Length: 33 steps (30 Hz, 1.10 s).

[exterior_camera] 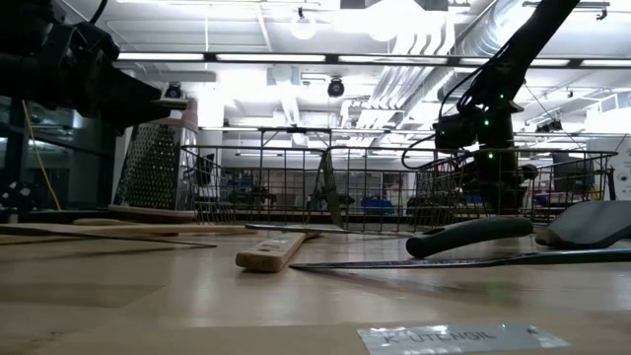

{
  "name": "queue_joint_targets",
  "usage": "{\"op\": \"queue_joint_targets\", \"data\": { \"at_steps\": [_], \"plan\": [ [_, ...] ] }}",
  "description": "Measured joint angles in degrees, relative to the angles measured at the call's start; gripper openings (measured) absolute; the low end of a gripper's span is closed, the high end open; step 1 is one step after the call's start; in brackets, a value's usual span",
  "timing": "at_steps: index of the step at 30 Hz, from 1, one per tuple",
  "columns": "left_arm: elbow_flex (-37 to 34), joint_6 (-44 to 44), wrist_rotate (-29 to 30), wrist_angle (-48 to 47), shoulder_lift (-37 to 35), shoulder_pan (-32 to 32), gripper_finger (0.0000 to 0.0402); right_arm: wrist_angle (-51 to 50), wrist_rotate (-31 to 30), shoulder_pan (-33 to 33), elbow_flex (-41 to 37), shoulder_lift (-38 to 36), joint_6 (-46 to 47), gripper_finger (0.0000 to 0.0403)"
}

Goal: Pick & Place Kitchen Items
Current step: Put the top right blue table knife into the right mesh basket, then put the bottom blue table knife into the right mesh basket

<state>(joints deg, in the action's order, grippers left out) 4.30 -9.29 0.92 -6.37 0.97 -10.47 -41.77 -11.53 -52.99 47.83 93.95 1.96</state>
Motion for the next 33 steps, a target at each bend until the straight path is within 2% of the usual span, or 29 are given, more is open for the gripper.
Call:
{"op": "queue_joint_targets", "data": {
  "at_steps": [12,22,33],
  "plan": [
    [0.0,0.0,0.0,0.0,0.0,0.0,0.0241,0.4,0.6,0.1,0.0,0.0,0.9,0.0054],
    [0.0,0.0,0.0,0.0,0.0,0.0,0.0241,0.6,1.1,0.6,0.0,0.0,1.5,0.0125],
    [0.0,0.0,0.0,0.0,0.0,0.0,0.0241,-0.3,-0.2,0.9,-0.1,-3.9,4.3,0.0127]
  ]
}}
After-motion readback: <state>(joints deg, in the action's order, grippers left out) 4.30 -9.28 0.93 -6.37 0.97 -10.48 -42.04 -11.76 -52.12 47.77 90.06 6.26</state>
